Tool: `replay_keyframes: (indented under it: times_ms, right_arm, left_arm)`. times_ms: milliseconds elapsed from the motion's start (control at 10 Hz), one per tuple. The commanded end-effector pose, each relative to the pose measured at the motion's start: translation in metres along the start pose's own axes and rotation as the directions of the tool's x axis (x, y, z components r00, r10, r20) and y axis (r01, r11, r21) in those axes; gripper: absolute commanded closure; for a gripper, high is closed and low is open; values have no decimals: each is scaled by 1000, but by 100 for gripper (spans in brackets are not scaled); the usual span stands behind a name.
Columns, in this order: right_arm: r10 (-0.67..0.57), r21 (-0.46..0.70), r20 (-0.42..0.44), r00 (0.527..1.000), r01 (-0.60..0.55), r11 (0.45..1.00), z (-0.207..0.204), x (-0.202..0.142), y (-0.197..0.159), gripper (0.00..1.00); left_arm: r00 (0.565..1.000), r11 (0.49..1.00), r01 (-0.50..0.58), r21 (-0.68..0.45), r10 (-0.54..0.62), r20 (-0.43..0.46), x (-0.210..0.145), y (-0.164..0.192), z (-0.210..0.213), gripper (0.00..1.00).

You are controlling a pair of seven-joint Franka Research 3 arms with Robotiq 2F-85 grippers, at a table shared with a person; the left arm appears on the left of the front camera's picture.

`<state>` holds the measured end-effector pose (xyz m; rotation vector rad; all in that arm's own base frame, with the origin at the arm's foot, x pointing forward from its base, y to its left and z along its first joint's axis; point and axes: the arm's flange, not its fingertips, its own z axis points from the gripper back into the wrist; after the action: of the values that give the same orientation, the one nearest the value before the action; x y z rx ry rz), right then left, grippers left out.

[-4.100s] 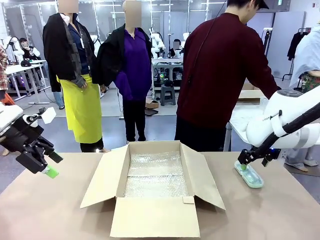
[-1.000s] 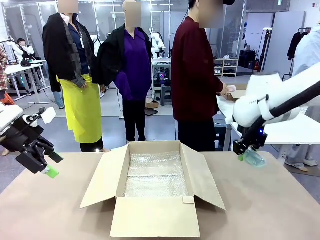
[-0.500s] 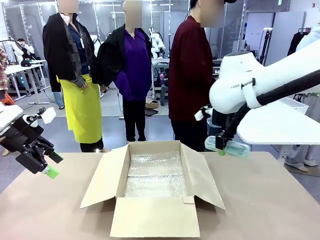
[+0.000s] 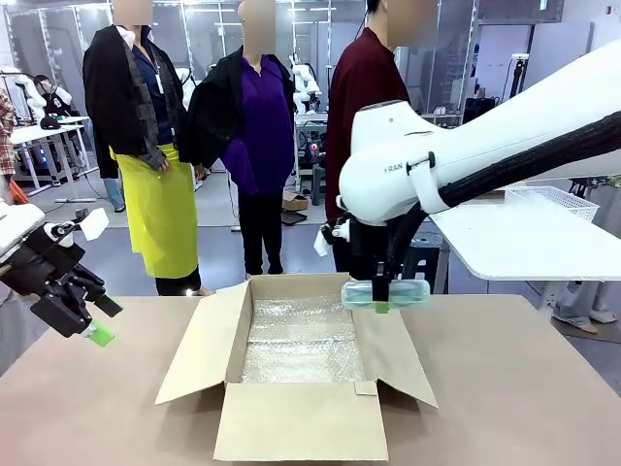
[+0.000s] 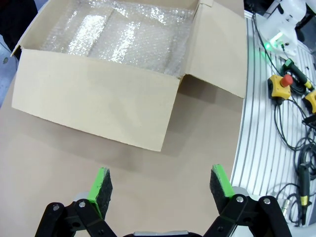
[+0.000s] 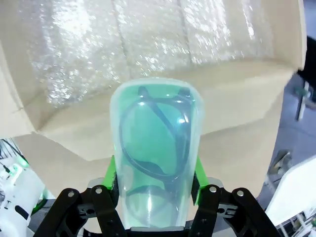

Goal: Pack the glasses set securely to prepare it for shipping.
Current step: Place the Glasses case inside the Package Box.

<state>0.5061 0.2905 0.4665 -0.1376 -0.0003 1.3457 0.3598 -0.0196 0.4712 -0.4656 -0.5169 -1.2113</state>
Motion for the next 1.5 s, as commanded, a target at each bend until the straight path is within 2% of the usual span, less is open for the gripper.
replay_keyframes:
  times_ms: [0, 100, 200, 500, 600, 700, 900, 1200, 1400]
  right_arm:
    - [16, -13, 13, 1000, -16, 1000, 6, -1, -1, 100]
    - [-22, 18, 73, 997, 20, 1000, 8, -7, -2, 100]
    - [15, -3, 4, 1000, -15, 1000, 3, 7, 5, 100]
    - [15, -3, 4, 1000, -15, 1000, 3, 7, 5, 100]
    - [3, 5, 16, 1000, -3, 1000, 2, 5, 2, 35]
    - [118, -31, 60, 991, -116, 993, 2, 17, 8, 35]
    - [184, -91, 51, 982, -179, 980, 13, 57, 5, 35]
    - [243, -80, 71, 967, -237, 968, -17, 118, -7, 35]
    - [261, -94, 46, 964, -256, 962, -45, 149, -23, 35]
  left_arm:
    - [999, 1000, 20, -13, -20, 28, -2, 1, 1, 0]
    - [999, 1000, 20, -13, -20, 28, -2, 1, 1, 0]
    - [999, 1000, 20, -13, -20, 28, -2, 1, 1, 0]
    - [999, 1000, 20, -13, -20, 28, -2, 1, 1, 0]
    - [999, 1000, 20, -13, -20, 28, -2, 1, 1, 0]
    - [999, 1000, 20, -13, -20, 28, -2, 1, 1, 0]
    - [999, 1000, 20, -13, -20, 28, -2, 1, 1, 0]
    - [999, 1000, 20, -13, -20, 28, -2, 1, 1, 0]
    - [999, 1000, 20, -13, -20, 28, -2, 1, 1, 0]
